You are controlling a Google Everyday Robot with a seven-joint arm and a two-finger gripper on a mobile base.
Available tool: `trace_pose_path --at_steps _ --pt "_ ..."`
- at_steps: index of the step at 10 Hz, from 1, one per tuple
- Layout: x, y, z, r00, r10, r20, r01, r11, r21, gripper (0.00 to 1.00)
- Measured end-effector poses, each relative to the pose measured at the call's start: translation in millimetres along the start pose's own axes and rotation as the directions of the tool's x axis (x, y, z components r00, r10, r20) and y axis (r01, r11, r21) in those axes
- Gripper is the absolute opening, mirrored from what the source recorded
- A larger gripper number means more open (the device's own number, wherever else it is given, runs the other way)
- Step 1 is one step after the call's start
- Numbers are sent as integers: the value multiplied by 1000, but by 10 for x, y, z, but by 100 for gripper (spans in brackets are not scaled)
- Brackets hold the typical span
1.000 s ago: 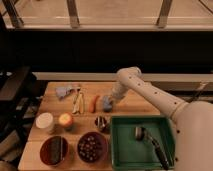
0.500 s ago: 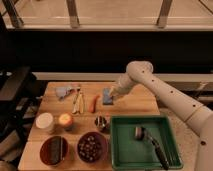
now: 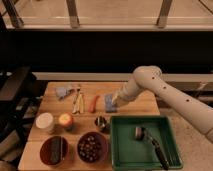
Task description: Place sponge in tray
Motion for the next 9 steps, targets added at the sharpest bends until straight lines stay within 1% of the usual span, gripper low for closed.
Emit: trace_pose_path --at_steps 1,2,3,4,5,6,9 --pt "-151 77 -87 1000 -11 13 11 1000 -3 0" --pt "-267 154 -133 999 -17 30 17 1000 1 0" --pt "-428 272 -179 998 -26 64 26 1000 4 0" --pt "-567 359 -162 994 -37 100 37 999 5 0" --pt "-679 430 -135 991 -39 126 38 999 7 0" --pt "-710 470 -139 991 -33 130 32 999 7 0" --pt "-706 471 -134 991 -32 129 32 999 8 0"
